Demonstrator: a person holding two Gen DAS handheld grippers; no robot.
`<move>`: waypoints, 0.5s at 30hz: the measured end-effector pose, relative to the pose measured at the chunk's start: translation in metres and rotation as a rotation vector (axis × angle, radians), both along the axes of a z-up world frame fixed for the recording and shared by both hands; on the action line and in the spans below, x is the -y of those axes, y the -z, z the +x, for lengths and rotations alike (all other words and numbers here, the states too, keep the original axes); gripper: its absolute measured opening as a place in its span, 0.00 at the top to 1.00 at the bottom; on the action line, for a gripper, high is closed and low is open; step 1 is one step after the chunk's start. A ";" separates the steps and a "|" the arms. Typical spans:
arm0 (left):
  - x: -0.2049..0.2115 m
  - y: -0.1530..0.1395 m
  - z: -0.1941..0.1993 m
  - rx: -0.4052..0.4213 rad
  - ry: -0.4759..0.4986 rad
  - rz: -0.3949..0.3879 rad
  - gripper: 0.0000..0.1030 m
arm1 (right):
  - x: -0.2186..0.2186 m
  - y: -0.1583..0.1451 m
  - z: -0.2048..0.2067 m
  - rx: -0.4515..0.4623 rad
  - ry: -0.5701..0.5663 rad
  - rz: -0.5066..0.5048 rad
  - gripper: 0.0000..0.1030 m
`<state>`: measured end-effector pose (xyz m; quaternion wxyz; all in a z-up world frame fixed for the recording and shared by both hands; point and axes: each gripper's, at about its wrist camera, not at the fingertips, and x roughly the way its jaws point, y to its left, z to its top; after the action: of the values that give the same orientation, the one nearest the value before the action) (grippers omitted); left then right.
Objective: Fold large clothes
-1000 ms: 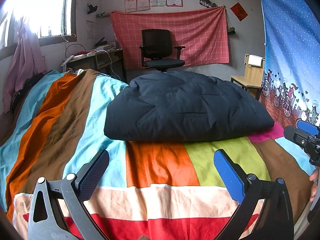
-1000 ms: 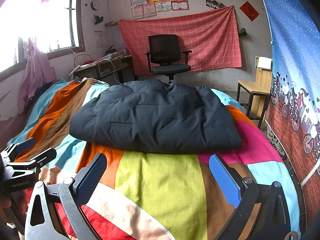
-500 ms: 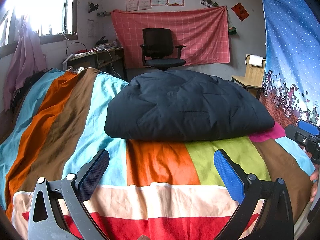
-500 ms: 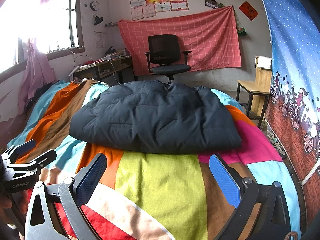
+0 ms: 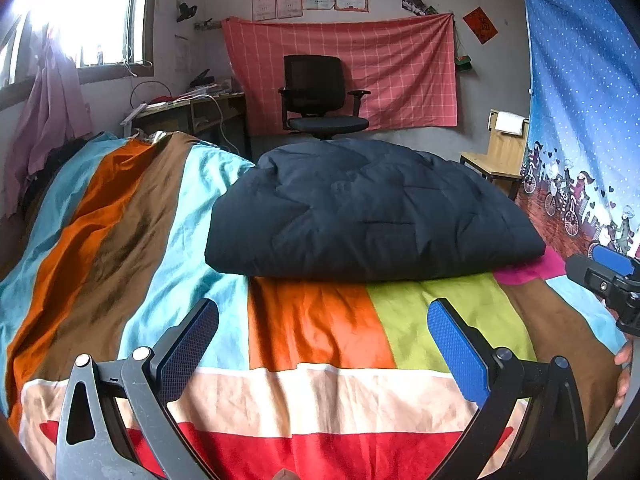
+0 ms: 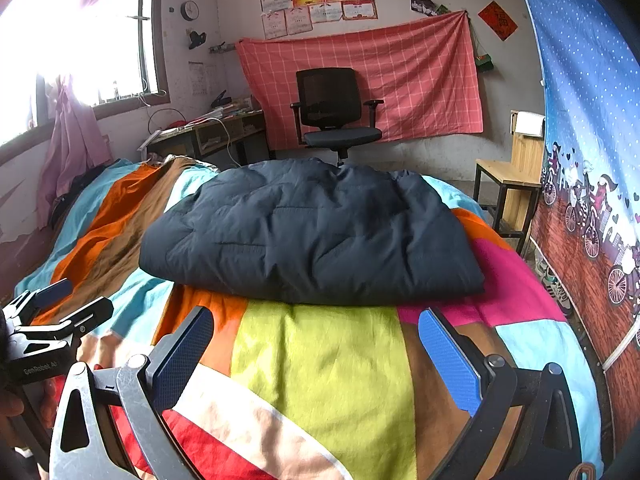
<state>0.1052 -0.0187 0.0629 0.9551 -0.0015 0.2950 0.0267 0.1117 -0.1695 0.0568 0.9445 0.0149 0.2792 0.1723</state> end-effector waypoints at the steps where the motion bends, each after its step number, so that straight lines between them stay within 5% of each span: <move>1: 0.000 0.000 0.000 0.001 -0.004 0.004 0.01 | 0.000 0.000 0.000 0.000 0.000 0.000 0.00; 15: 0.009 0.004 -0.002 0.000 -0.026 0.039 0.01 | -0.001 0.000 -0.001 0.001 -0.003 -0.002 0.00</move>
<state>0.1031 -0.0280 0.0590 0.9546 0.0133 0.2942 0.0449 0.1109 -0.1682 0.0563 0.9444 0.0134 0.2789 0.1735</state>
